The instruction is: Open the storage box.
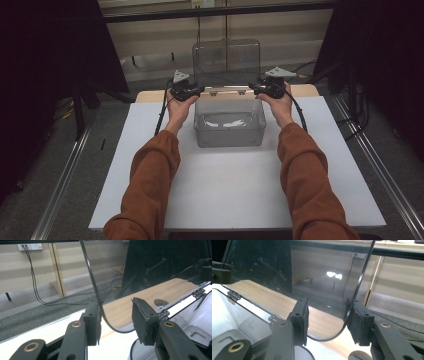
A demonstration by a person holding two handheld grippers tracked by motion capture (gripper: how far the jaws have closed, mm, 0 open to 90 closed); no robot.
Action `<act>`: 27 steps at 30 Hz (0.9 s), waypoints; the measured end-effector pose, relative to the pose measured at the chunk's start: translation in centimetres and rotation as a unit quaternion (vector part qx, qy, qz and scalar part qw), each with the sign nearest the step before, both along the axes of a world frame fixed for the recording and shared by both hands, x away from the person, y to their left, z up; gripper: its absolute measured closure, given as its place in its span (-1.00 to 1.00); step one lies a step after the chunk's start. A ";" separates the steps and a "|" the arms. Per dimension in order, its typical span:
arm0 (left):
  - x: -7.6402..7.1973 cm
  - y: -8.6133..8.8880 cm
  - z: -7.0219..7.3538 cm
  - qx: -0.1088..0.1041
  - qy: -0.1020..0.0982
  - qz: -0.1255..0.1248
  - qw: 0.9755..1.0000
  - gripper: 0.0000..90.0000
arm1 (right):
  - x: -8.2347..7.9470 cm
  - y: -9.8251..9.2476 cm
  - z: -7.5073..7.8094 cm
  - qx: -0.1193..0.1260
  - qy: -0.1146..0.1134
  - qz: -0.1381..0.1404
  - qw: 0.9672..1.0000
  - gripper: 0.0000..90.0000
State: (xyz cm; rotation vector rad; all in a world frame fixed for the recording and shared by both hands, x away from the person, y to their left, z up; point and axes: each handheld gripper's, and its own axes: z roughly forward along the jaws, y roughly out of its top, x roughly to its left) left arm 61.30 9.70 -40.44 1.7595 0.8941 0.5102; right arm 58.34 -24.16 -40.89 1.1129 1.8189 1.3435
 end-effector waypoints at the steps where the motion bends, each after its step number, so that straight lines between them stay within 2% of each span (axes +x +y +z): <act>1: 0.0 0.0 0.0 -0.003 0.006 0.001 1.000 0.31 | 0.1 0.0 0.0 0.001 0.002 0.000 1.000 0.18; 4: 0.0 -0.2 -0.1 -0.005 0.018 0.004 1.000 0.25 | 0.2 0.0 0.1 0.004 0.012 -0.003 1.000 0.16; 7: 0.2 -0.2 -0.1 -0.010 0.031 0.007 0.999 0.20 | 0.3 0.0 0.1 -0.005 0.018 -0.007 1.000 0.15; 10: 0.3 -0.1 -0.2 -0.011 0.038 0.016 0.999 0.17 | 0.3 -0.3 -0.3 0.003 0.027 -0.006 1.000 0.12; 12: 0.4 0.0 -0.3 -0.016 0.045 0.014 0.999 0.17 | 0.4 -0.5 -0.5 0.019 0.036 -0.006 0.999 0.12; 19: 0.6 0.0 -0.1 -0.010 0.052 0.011 0.999 0.16 | 0.6 -0.5 -0.5 0.025 0.040 -0.003 0.999 0.12; 27: 0.6 0.0 -0.2 -0.025 0.065 0.012 0.997 0.11 | 0.6 -0.6 -0.5 0.026 0.046 -0.003 0.999 0.10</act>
